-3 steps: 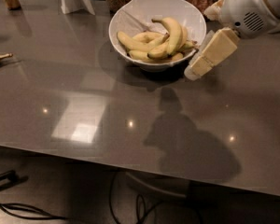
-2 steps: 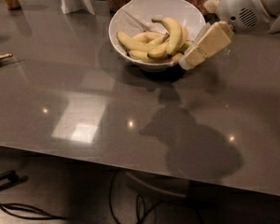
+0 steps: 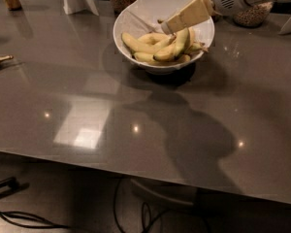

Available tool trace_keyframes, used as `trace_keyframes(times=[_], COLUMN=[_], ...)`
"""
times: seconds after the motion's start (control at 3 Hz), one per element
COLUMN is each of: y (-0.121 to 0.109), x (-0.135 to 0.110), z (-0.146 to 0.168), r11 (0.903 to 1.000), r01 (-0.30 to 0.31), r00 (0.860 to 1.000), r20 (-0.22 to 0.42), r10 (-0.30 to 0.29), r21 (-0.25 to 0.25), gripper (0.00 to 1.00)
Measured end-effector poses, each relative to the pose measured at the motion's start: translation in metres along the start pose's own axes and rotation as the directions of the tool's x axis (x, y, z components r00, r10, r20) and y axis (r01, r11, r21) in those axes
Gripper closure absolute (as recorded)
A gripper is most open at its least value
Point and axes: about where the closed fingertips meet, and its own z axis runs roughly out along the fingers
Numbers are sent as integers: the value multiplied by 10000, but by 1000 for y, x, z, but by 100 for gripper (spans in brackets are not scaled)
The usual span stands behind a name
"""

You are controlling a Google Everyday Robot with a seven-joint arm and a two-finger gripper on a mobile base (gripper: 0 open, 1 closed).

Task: Pick banana from white bowl

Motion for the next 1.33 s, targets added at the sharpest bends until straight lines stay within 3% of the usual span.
trace_keyframes(times=[0.33,0.67,1.33], y=[-17,-26,-33], x=[-7,-3,20], z=[20,34,51], r11=[9944,9805,9487], r01=[-838,-1720,-2929], r00=[9965,9849,9529], r20=[86,-31,-459], r10=[834,1731,2999], r21=[642,946,1189], gripper=[0,4,37])
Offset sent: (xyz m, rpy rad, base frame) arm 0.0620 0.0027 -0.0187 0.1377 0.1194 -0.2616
